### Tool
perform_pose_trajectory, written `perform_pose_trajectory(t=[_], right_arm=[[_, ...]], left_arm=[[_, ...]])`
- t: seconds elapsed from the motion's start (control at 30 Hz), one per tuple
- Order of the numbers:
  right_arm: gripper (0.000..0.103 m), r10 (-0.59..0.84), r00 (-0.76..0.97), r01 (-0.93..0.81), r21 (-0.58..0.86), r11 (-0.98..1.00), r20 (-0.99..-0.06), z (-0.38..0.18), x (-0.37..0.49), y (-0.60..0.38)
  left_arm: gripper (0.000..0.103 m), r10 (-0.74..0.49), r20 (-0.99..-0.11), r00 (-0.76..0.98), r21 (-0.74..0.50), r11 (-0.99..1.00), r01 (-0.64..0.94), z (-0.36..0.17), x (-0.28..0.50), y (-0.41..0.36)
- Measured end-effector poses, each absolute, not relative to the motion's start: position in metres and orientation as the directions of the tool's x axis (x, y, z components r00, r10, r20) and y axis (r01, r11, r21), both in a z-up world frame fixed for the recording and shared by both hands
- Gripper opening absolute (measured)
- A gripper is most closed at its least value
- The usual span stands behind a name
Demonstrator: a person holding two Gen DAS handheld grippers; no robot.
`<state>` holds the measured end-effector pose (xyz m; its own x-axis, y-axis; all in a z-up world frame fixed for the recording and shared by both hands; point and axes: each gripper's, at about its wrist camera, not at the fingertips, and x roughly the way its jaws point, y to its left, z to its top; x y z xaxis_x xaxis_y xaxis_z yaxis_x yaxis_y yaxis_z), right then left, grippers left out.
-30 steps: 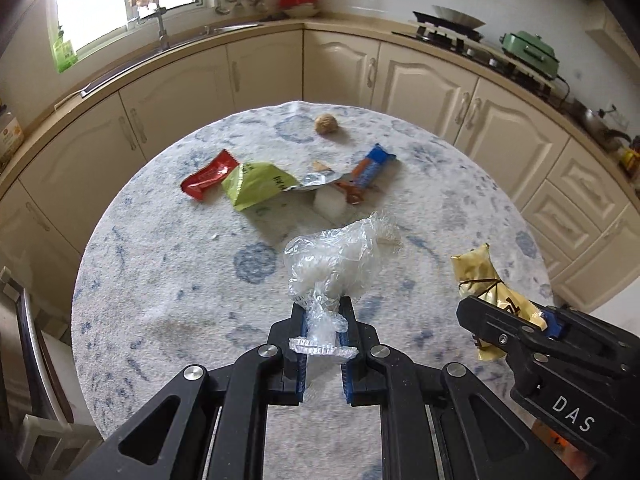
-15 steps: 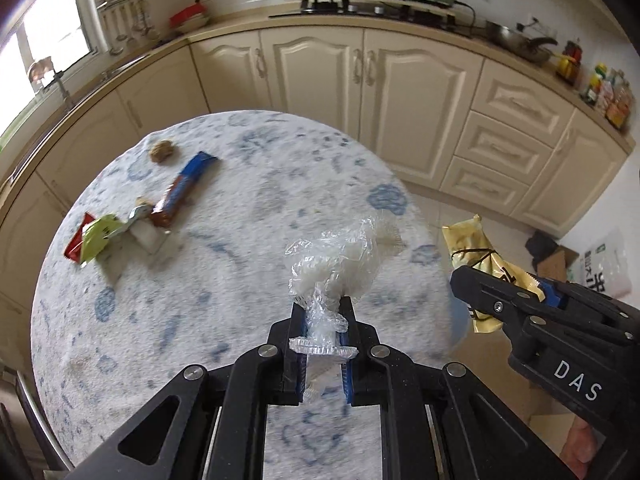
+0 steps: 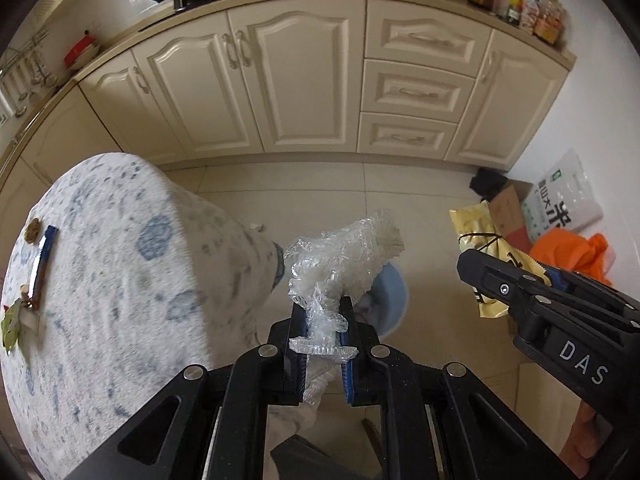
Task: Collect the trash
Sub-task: 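Carry the clear wrapper and yellow packet with both grippers toward the blue bin, then open the left gripper over the bin while the right gripper opens, dropping the yellow packet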
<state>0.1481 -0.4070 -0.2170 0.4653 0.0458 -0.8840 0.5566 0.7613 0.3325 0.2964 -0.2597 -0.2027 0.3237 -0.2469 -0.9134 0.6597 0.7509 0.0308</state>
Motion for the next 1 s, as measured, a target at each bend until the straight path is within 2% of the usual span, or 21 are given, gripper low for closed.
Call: perform_pose_trajectory(t=[0.27, 0.4, 0.47, 0.5, 0.53, 0.6, 1.0], right_arm=[[0.033, 0.025, 0.395, 0.644, 0.296, 0.705, -0.919, -0.246, 0.136, -0.454], [0.033, 0.022, 0.369, 0.673, 0.284, 0.683, -0.929, -0.26, 0.134, -0.472], [0.033, 0.023, 0.358, 0.686, 0.279, 0.672, -0.933, -0.267, 0.132, -0.479], [0.033, 0.025, 0.351, 0.692, 0.277, 0.667, -0.936, -0.27, 0.131, -0.481], [0.033, 0.028, 0.345, 0.698, 0.276, 0.661, -0.938, -0.274, 0.13, -0.484], [0.033, 0.036, 0.336, 0.704, 0.277, 0.654, -0.941, -0.28, 0.128, -0.488], [0.033, 0.107, 0.316, 0.652, 0.297, 0.697, -0.943, -0.301, 0.161, -0.472]], left_arm=[[0.01, -0.22, -0.944, 0.244, 0.013, 0.718, 0.696, -0.244, 0.329, -0.327], [0.014, -0.188, -0.958, 0.217, 0.013, 0.725, 0.688, -0.264, 0.356, -0.357], [0.016, -0.157, -0.957, 0.245, 0.055, 0.73, 0.682, -0.272, 0.364, -0.37], [0.027, -0.131, -0.955, 0.265, 0.087, 0.731, 0.676, -0.277, 0.367, -0.377], [0.048, -0.11, -0.956, 0.272, 0.107, 0.734, 0.671, -0.281, 0.369, -0.383], [0.061, -0.114, -0.958, 0.263, 0.095, 0.739, 0.667, -0.287, 0.377, -0.389], [0.062, -0.054, -0.956, 0.289, 0.139, 0.781, 0.608, -0.303, 0.386, -0.377]])
